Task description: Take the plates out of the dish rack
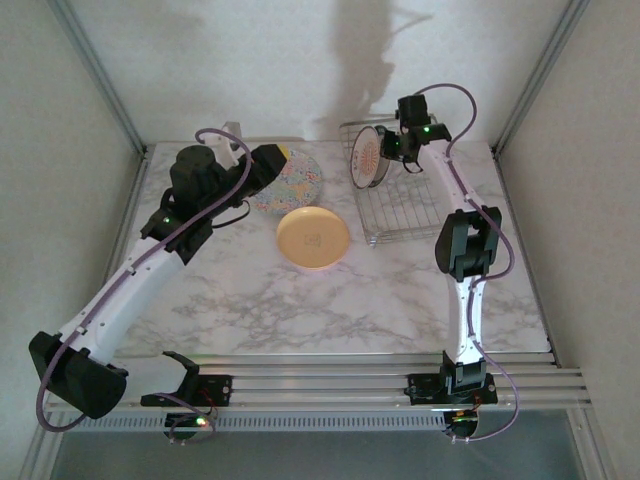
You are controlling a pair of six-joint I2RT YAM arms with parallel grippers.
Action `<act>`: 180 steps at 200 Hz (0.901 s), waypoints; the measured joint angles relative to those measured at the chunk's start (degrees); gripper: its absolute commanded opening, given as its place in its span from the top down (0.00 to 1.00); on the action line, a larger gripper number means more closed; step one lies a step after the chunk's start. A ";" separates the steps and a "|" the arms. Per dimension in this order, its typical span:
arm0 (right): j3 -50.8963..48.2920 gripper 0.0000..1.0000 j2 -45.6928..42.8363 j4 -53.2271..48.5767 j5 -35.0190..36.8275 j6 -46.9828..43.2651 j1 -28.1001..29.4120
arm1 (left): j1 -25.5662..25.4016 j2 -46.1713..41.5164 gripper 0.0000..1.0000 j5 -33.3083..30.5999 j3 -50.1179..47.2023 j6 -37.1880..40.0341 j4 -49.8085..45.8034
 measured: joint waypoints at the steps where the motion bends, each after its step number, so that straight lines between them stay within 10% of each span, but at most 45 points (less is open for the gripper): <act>1: 0.07 0.71 0.04 -0.04 0.00 -0.02 -0.02 | 0.00 0.00 0.51 0.00 0.02 0.00 0.00; 127: 3.82 0.80 4.50 -1.55 -2.67 -2.56 -0.70 | 0.00 -1.33 0.50 -1.84 4.37 0.04 -2.56; 180: 4.76 1.00 5.25 -3.54 -1.55 -3.61 -0.83 | 0.00 -2.58 0.51 -2.82 4.48 0.04 -3.85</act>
